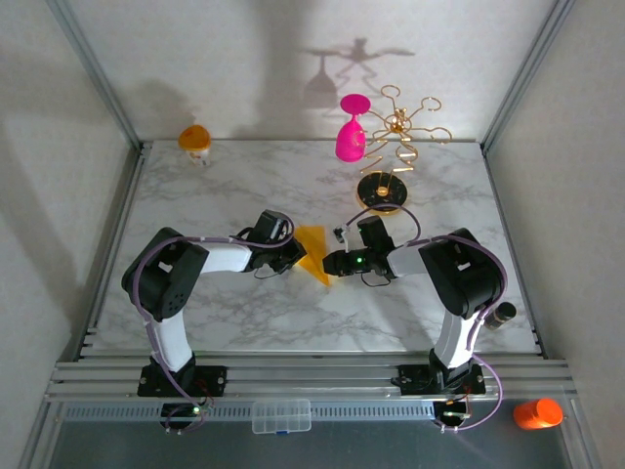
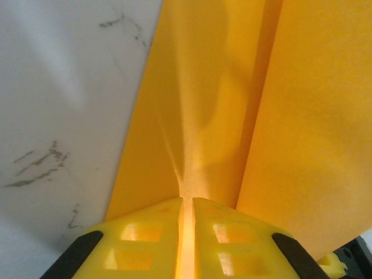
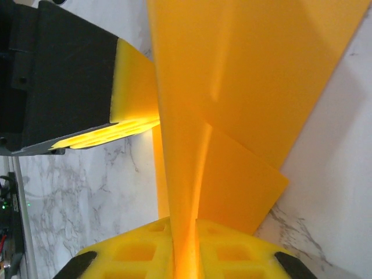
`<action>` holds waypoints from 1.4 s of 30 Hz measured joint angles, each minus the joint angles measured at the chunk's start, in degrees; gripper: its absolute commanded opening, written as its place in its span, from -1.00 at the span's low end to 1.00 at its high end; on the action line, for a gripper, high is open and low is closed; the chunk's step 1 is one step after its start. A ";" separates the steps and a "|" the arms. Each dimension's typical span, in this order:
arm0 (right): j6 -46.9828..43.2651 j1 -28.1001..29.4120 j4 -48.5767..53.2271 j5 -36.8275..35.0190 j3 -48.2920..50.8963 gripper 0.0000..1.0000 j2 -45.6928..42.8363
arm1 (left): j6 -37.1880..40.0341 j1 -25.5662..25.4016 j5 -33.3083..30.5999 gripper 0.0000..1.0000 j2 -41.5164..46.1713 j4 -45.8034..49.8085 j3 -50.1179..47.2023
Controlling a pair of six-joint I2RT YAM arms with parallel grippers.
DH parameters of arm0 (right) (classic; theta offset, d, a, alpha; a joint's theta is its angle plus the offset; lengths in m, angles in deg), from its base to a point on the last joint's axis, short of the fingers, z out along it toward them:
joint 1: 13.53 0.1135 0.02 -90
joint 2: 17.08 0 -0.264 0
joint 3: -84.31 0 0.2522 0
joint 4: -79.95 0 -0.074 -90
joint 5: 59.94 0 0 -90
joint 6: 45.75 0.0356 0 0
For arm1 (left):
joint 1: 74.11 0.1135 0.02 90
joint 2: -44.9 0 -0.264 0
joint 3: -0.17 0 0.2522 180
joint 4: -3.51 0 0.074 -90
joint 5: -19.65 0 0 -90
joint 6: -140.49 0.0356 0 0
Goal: Fold a paper plane with a square sheet of paper (pick it up from the middle)
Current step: Fourth fold the wing at the center of the table.
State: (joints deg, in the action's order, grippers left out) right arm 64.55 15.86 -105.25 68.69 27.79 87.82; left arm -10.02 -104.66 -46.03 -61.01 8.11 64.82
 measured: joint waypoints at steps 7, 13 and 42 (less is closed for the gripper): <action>1.90 -0.11 1.22 -1.38 -0.02 -0.75 -0.59 | -1.81 -0.11 -0.17 -0.73 0.00 -0.09 -0.02; 3.61 0.07 1.64 -1.57 -0.11 -0.82 -1.38 | -3.06 -0.11 -0.17 -0.72 0.00 -1.01 -0.50; 10.60 0.55 -2.51 -1.27 1.07 -0.82 0.33 | -4.26 -0.11 -0.15 -0.69 0.13 -2.82 -1.38</action>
State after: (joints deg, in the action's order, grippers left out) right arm 75.15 16.40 -107.76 67.42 28.86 88.15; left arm -14.29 -104.77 -46.19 -60.88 5.29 63.44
